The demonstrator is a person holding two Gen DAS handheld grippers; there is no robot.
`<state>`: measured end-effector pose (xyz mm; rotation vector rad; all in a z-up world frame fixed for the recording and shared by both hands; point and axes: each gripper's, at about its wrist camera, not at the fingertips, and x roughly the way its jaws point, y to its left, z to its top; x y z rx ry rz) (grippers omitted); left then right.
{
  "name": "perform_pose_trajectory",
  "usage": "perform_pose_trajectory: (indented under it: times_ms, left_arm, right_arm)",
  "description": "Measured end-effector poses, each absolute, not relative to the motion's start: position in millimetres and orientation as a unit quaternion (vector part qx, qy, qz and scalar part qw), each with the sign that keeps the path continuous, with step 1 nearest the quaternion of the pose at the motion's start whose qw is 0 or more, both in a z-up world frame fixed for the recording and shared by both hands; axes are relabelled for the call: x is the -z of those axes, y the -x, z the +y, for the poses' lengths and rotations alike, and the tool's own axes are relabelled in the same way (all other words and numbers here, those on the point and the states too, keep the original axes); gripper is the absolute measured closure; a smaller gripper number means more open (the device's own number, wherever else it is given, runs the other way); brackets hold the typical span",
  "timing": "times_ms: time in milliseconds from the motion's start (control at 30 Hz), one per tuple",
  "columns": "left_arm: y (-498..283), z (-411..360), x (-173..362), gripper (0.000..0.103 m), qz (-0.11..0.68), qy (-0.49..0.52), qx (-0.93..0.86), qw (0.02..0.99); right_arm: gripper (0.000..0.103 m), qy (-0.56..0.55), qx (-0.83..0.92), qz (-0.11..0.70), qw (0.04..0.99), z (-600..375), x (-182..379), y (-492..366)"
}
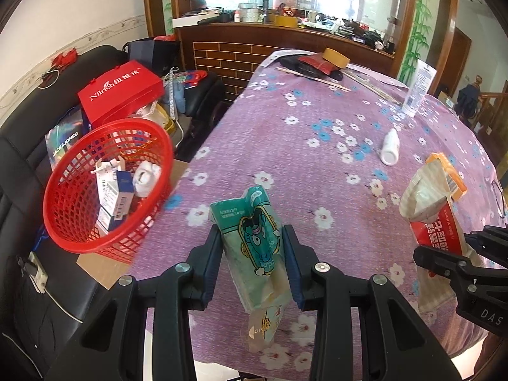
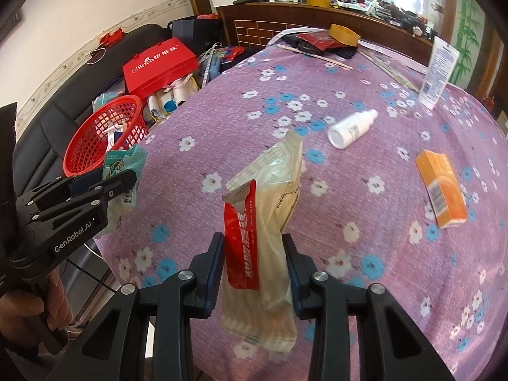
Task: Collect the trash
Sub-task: 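Hold both items and turn toward the red wastebasket, then open both tools over the red wastebasket to drop the tissue pack and wrapper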
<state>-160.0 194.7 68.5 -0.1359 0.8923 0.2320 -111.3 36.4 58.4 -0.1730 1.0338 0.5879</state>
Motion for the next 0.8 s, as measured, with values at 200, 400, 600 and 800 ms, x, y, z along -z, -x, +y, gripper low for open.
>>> perform_pose_trajectory:
  times_ms: [200,400,600,800]
  left_arm:
    - [162.1,223.4,-79.6,0.067,0.419,0.088,-0.127,0.895]
    - [170.3,274.9,-100.9,0.067,0.394,0.125,-0.162,0.896]
    - [182.9,344.4,-104.9,0.067,0.387,0.170,-0.215,0.880]
    - [179.2,391.5,-93.4,0.066,0.398,0.185,-0.243,0.865]
  right_arm:
    - [0.065,0.090,-0.290,0.486,0.820,60.2,-61.7,103.1]
    - [0.065,0.099,-0.317,0.478,0.813,97.9,-76.3,91.1]
    - [0.064,0.108,-0.371,0.459,0.800,162.7,-101.0,83.4]
    - [0.064,0.111,-0.421,0.456,0.776,239.3,-112.1,77.1]
